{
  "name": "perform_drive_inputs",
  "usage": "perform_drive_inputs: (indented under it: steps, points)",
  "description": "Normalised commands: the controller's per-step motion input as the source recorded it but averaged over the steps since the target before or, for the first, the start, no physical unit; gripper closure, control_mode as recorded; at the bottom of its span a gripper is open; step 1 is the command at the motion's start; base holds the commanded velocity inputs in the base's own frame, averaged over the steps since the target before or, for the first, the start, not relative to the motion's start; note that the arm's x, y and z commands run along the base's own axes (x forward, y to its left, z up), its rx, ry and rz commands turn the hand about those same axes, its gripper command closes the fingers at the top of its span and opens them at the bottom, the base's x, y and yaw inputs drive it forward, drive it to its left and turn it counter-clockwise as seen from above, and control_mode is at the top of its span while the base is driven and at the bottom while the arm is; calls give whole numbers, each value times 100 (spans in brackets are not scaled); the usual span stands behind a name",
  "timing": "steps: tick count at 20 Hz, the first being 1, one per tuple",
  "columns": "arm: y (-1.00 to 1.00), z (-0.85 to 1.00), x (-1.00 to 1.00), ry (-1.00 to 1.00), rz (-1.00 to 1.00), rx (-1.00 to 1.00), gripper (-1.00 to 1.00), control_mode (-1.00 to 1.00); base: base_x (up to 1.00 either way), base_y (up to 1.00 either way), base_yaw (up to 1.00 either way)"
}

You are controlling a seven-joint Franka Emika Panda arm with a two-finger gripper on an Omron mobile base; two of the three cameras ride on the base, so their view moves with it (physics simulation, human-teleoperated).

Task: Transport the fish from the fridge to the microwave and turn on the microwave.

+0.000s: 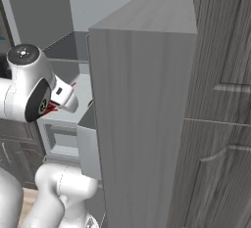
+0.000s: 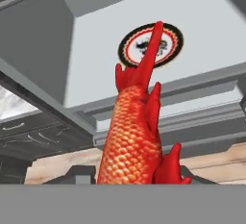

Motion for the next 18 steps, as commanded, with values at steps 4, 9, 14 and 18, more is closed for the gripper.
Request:
perform_drive_inputs:
  steps: [4, 9, 14, 18]
  points:
    - [13, 14, -31, 0, 11, -11, 100, -100, 0, 0, 0]
    - [10, 22, -24, 0, 0, -10, 100, -100, 0, 0, 0]
    - [1, 18, -24, -9, 0, -6, 100, -100, 0, 0, 0]
    - [0, 21, -29, -12, 0, -3, 100, -100, 0, 0, 0]
